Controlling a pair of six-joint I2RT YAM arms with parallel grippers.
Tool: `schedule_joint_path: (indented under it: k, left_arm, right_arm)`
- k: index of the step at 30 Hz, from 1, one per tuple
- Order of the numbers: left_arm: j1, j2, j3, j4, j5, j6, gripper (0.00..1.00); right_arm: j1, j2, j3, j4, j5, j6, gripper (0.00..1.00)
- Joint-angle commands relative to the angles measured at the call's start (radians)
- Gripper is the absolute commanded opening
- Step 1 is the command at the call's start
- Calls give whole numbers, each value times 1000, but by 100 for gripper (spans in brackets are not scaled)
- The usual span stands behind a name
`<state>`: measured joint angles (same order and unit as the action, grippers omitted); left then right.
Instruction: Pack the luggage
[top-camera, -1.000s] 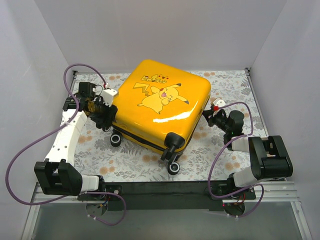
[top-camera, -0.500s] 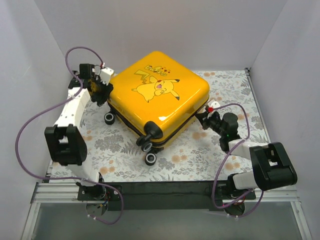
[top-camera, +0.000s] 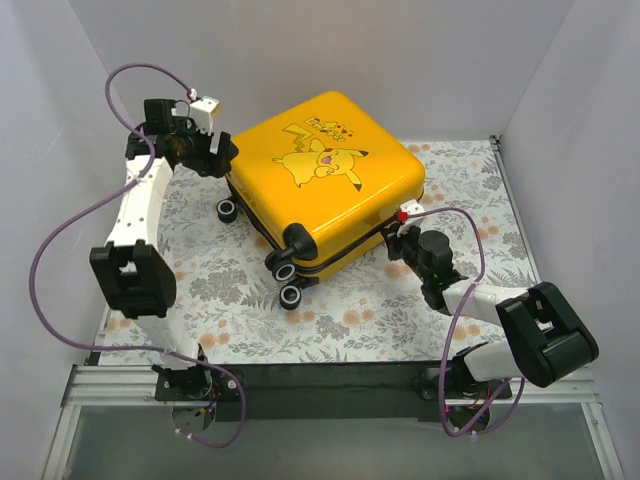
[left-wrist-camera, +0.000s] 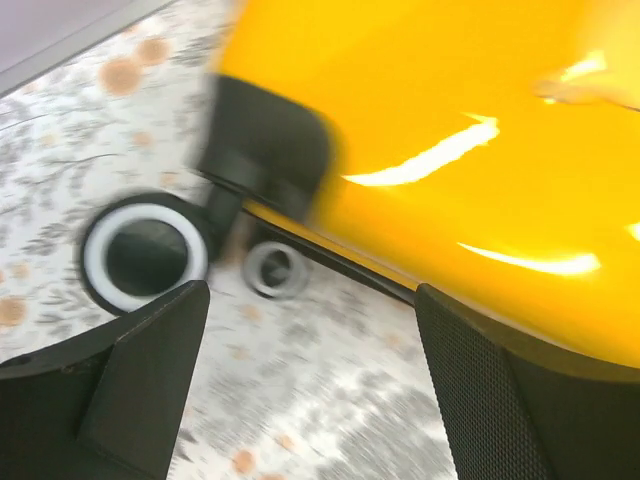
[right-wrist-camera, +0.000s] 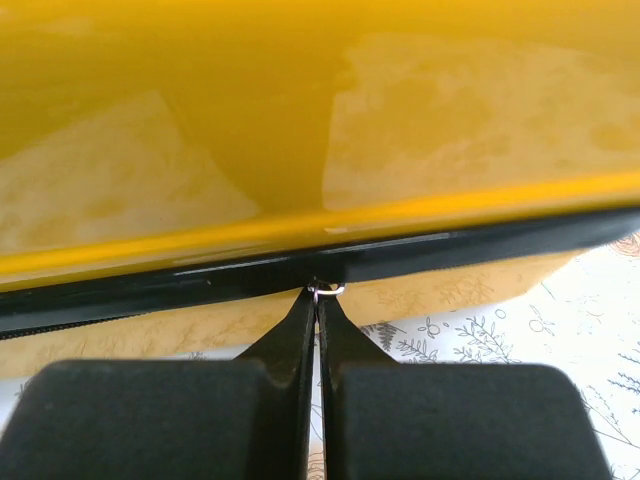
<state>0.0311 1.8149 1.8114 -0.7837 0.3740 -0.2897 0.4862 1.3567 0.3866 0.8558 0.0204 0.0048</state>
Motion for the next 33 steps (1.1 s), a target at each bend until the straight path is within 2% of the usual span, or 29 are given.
schedule_joint_path:
  k: [1,3,5,7,8,9,12,18,26,30,33]
  left_arm:
    - [-39,-274,-44,-219,276,-8,83]
    - [-74,-362,-119,-275,318,1,83]
    - [-126,-426,-205,-305,286,-9,83]
    - [-207,-459,-259,-310,218,-45,83]
    - [-283,-469,-286,-315,194,-52,83]
    - [-302,-486,-322,-315,203,-66,83]
    - [-313,-479,-343,-325,212,-77,84]
    - [-444,-474,-415,-302,113,-91,84]
    - [-572,-447,-520,-249,46,-94,84]
    - [-597,-427,-538,-192,-64,-120,79]
    - [-605,-425,-552,-154,-113,-123,71]
  right_arm:
    - [32,-8,60,89,6,43,1]
    - [34,-13,52,89,3,41,1]
    - [32,-16,48,88,3,38,1]
    - [34,-14,46,89,-2,32,1]
    - [34,-16,47,89,-4,27,1]
    - [34,-16,49,89,-5,24,1]
    - [34,-13,54,89,-7,14,1]
    - [32,4,61,88,-13,0,1]
    - [31,18,67,89,-42,0,1]
    - [31,24,71,89,-39,-28,1]
    - [29,27,72,89,-34,-31,1]
